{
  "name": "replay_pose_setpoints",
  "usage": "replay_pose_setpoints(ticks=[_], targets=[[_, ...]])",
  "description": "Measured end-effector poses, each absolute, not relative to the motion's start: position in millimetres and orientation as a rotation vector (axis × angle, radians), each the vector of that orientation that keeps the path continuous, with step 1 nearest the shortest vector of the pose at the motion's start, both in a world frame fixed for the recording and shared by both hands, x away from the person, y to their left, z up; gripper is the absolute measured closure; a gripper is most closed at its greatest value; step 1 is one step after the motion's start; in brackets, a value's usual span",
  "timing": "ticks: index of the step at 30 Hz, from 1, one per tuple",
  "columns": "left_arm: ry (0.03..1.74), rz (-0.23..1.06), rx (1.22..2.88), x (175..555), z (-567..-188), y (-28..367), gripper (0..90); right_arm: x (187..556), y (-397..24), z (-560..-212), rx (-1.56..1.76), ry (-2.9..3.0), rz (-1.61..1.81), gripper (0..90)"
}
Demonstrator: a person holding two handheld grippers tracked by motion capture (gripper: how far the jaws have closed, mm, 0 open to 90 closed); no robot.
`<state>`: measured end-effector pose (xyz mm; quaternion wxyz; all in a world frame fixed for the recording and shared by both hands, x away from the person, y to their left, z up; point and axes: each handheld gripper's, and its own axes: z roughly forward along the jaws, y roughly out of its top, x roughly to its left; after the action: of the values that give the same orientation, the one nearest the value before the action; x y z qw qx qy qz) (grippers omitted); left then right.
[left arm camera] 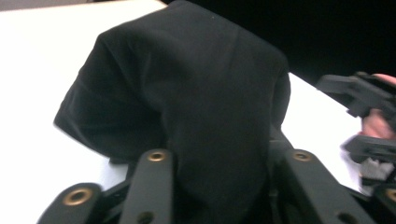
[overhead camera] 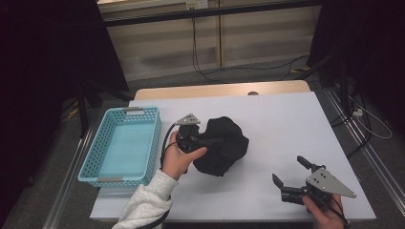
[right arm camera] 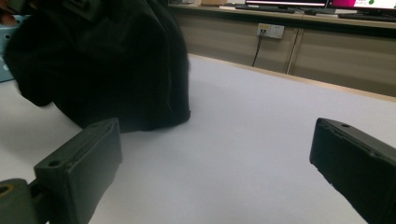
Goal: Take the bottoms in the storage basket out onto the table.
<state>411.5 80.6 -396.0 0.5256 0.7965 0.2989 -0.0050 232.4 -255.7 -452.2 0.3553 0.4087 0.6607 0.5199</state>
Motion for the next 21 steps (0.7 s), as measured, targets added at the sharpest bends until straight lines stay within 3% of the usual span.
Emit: replay_pose_setpoints(ticks=[5,10,21], targets=[[0.804,0.075,1.929,422,-421,97,40.4,235,-254,-454,1.069,1.732,1.329,1.0],[0.791,0.191,1.954,417,-416,111,22.2,240,-250,-455,1.078,1.762,1.309,0.9],[0.762,0.216,2.000,403,-414,121,7.3,262,-231,-456,1.080,1.834,1.286,0.1]])
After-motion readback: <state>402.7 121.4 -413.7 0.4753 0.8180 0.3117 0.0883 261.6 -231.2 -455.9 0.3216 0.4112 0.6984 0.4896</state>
